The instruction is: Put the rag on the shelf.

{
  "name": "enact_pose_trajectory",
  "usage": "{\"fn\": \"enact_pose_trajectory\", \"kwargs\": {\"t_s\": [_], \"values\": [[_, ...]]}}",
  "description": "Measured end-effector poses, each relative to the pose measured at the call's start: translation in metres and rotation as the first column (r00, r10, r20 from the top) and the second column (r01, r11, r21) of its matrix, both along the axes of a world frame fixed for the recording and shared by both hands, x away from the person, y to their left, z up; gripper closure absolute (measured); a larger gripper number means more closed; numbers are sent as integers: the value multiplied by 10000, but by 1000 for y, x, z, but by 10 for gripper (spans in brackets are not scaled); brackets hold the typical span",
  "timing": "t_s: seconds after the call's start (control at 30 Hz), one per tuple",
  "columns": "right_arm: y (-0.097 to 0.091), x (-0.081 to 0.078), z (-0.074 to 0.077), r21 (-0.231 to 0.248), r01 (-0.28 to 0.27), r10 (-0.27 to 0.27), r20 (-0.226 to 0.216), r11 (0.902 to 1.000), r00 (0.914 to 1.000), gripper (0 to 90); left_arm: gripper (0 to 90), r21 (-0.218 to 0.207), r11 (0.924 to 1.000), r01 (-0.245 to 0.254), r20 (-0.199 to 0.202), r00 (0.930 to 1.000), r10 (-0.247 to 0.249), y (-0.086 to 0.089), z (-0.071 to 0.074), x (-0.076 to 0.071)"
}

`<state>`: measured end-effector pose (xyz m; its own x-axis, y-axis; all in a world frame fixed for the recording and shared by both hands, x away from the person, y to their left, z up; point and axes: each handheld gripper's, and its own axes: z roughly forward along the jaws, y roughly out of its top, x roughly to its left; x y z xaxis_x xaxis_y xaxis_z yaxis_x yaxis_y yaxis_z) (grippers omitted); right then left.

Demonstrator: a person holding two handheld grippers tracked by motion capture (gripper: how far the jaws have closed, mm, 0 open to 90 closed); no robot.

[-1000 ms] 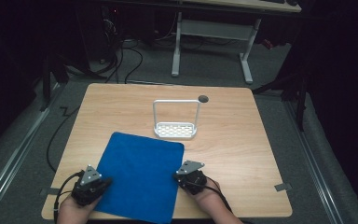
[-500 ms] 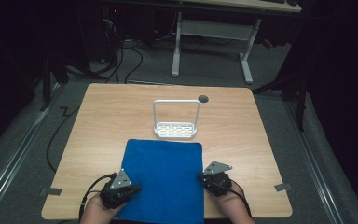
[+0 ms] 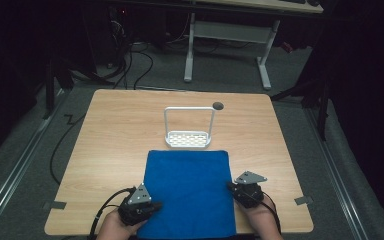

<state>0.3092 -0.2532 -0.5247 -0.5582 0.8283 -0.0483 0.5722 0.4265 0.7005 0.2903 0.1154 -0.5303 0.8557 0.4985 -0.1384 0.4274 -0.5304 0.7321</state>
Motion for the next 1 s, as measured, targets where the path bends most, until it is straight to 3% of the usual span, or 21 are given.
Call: {"fn": "enact_pose_trajectory", "kwargs": {"t_s": [0.2,0.23,0.27,0.3,0.33,0.4,0.43,0.47,0.63,0.67,0.73,0.83,0.87,1.0], "values": [[0,3,0,-126,-11,12,32,9999,10000,900,804,-29,10000,-89,226,9997,90,3,1,-3],[0,4,1,-145,-22,22,9,9999,10000,900,743,-388,9983,-443,389,9982,458,9,4,-1],[0,4,1,-145,-22,22,9,9999,10000,900,730,-388,9983,-443,389,9982,458,9,4,-1],[0,4,0,-108,-4,4,-11,9999,10000,900,713,-833,9919,-958,493,9938,1001,18,7,5],[0,4,0,-108,-4,4,-11,9999,10000,900,695,-833,9919,-958,493,9938,1001,18,7,5],[0,4,1,-134,-9,9,-16,9999,10000,900,673,-939,9812,-1689,620,9826,1751,27,8,15],[0,4,1,-174,-28,28,-3,9998,10000,900,656,-1044,9658,-2374,369,9695,2423,37,6,30],[0,4,1,-174,-28,28,-3,9998,10000,900,650,-1044,9658,-2374,369,9695,2423,37,6,30],[1,4,1,-349,-112,115,62,9993,9999,886,630,-1107,9305,-3492,644,9317,3573,45,4,63],[-1,2,2,-111,-149,151,126,9998,9998,850,625,-983,9255,-3657,848,9236,3740,42,4,75],[-2,2,3,81,-171,169,203,9998,9997,839,631,-914,9241,-3711,837,9218,3785,40,4,83],[-6,0,5,406,-204,190,335,9990,9993,807,643,-958,9124,-3979,683,9119,4048,33,4,106],[-8,0,5,467,-216,199,362,9987,9991,802,654,-715,9095,-4095,641,9081,4139,29,2,119],[-10,0,6,543,-232,210,402,9983,9990,800,653,-578,9055,-4203,488,9048,4231,24,0,133]]}}
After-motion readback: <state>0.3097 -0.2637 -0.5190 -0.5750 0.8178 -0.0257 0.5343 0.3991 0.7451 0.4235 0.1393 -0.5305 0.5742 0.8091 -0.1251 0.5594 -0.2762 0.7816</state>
